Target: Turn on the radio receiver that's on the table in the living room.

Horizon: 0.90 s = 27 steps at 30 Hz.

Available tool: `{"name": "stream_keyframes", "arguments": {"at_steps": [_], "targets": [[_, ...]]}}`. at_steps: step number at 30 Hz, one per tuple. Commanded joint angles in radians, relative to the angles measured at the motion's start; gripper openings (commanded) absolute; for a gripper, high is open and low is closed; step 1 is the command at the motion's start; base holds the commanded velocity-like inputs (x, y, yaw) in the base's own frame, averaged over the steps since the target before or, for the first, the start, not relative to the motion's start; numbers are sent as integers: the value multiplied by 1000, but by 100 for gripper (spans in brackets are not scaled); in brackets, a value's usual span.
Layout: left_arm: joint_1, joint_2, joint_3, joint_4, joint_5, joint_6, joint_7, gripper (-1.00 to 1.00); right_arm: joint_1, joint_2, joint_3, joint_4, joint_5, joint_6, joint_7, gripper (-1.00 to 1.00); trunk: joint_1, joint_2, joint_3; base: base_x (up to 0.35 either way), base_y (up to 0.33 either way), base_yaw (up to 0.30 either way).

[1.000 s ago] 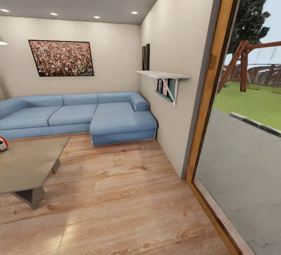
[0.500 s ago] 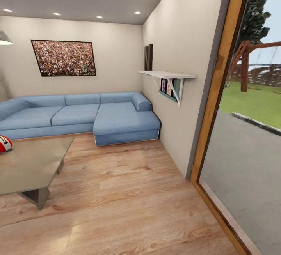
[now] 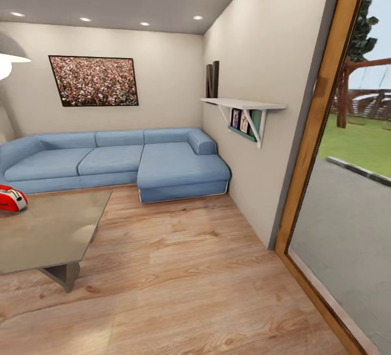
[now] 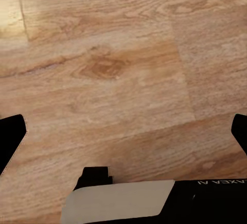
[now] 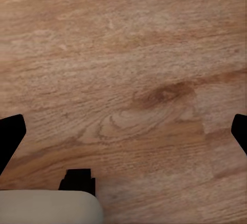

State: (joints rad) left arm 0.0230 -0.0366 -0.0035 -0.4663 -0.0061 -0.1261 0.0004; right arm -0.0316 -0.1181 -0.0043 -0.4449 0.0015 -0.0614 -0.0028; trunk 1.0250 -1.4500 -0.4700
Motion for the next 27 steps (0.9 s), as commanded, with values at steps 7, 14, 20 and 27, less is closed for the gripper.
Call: {"name": "stream_keyframes", "arguments": {"at_steps": [7, 14, 20, 27], "targets": [[0, 4, 0, -1, -2, -78, 0, 100, 0, -4, 0, -2, 2, -14, 0, 100, 0, 0, 0, 0, 47, 0], [-3, 136, 53, -19, 64, -121, 3, 100, -67, -6, 0, -77, 72, -13, 1, 100, 0, 0, 0, 0, 3, 0], [-15, 275, 121, -140, 259, 17, -4, 100, -190, -3, 1, -101, 91, -7, 1, 100, 0, 0, 0, 0, 0, 0], [-52, 343, 129, -233, 324, 202, -2, 100, -214, -1, 5, -101, 98, -8, 1, 100, 0, 0, 0, 0, 0, 0]]}}
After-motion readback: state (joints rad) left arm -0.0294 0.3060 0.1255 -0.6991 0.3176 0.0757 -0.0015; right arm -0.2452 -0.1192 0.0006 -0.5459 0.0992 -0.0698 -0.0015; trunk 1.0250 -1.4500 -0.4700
